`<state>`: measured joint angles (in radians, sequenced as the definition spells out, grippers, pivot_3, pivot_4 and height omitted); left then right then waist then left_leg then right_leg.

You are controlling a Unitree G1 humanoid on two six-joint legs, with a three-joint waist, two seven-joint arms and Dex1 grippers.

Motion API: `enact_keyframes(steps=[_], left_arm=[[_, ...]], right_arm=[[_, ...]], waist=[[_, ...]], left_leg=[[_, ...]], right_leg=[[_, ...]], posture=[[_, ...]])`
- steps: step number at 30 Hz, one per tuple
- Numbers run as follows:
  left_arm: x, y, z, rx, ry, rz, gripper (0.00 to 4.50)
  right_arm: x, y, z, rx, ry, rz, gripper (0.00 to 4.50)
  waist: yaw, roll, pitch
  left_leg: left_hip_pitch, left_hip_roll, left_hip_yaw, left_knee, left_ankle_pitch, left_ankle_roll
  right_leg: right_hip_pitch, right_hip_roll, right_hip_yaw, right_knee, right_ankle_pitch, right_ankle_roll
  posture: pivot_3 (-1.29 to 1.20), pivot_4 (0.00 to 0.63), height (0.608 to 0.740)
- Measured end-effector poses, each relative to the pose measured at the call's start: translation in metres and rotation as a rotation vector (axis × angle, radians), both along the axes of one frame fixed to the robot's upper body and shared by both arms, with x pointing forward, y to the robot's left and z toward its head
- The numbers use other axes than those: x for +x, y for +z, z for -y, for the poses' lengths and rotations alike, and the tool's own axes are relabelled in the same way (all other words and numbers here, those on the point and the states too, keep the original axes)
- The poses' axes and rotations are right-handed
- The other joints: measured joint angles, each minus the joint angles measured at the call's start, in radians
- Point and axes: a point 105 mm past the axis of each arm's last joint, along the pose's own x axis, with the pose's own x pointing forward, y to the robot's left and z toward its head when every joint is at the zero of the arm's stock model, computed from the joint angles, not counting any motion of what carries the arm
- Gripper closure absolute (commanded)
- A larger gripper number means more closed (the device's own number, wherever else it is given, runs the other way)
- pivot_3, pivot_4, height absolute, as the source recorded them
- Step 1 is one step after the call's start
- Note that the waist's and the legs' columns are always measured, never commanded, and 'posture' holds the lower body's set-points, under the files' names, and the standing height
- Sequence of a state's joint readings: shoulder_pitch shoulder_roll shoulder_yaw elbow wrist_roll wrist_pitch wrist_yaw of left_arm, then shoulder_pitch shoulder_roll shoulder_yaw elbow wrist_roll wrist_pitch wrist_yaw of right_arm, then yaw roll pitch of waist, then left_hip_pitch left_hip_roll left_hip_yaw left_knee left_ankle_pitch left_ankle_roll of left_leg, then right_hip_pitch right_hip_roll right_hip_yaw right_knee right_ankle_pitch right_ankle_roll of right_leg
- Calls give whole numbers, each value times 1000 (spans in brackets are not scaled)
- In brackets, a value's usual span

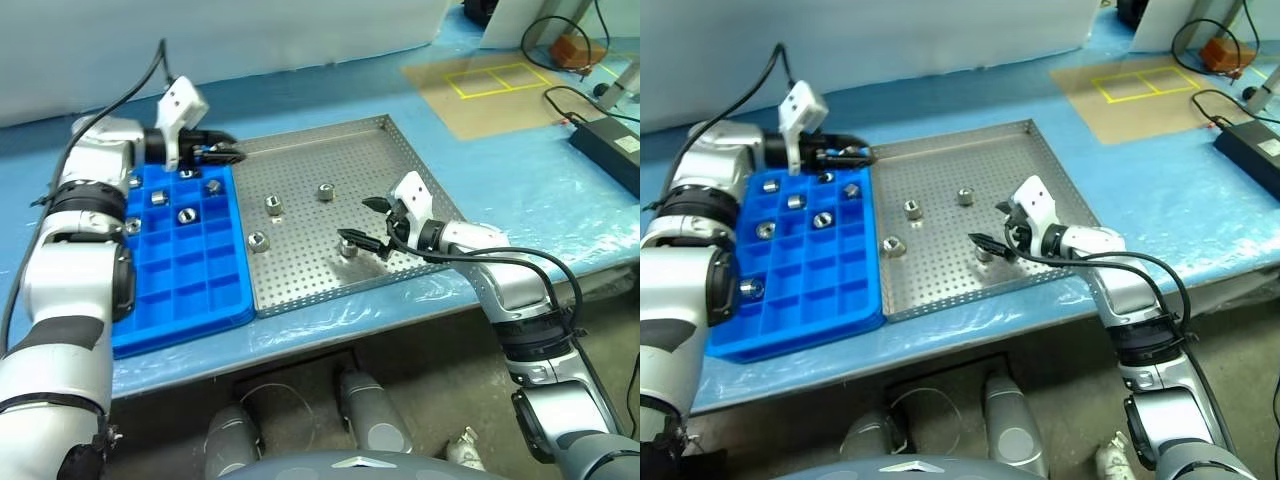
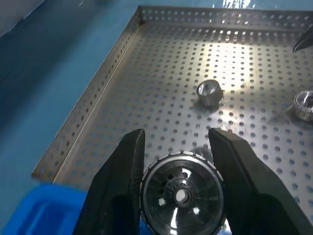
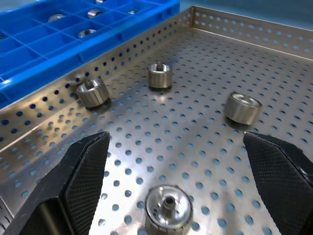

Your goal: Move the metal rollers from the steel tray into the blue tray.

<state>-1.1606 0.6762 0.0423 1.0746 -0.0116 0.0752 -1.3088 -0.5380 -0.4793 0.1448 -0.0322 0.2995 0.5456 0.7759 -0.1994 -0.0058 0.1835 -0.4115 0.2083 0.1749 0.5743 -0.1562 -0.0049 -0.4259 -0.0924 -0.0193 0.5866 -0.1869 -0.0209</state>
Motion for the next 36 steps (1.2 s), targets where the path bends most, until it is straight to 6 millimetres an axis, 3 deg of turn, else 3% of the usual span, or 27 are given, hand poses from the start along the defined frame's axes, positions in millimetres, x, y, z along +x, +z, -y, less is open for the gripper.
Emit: enact_keyframes(steps=[4, 11, 17, 32, 36], left_arm=[[-15, -21, -31, -26, 75, -59, 2770], [-25, -55, -51, -70, 206, -119, 2770], [-21, -73, -39, -106, 231, -146, 2770], [-15, -91, -20, -103, 211, -174, 2770], [-15, -92, -18, -111, 199, -176, 1458]], right_arm=[[2, -3, -8, -12, 46, -10, 0], [7, 1, -15, -19, 93, 4, 0], [8, -1, -16, -24, 103, -2, 0], [8, -5, -11, -40, 82, -4, 0], [7, -4, -12, -39, 79, 2, 0]], waist=[[52, 0, 0], [160, 0, 0], [201, -1, 0], [185, -1, 0], [186, -1, 0]], left_leg=[[1, 3, 0, 0, 1, -4], [6, 5, 3, -1, 3, -9], [8, 4, 3, -1, 4, -11], [8, 6, 3, -3, 8, -18], [8, 6, 3, -3, 8, -18]], right_leg=[[0, 1, 4, 3, 0, 0], [1, 2, 8, 7, 0, -1], [1, 2, 9, 12, 0, -1], [-9, 7, 13, 19, 0, 0], [-9, 7, 14, 19, 0, 0]], posture=[[-352, 150, 740], [-323, 150, 740], [-333, 150, 740], [-374, 150, 740], [-385, 150, 740]])
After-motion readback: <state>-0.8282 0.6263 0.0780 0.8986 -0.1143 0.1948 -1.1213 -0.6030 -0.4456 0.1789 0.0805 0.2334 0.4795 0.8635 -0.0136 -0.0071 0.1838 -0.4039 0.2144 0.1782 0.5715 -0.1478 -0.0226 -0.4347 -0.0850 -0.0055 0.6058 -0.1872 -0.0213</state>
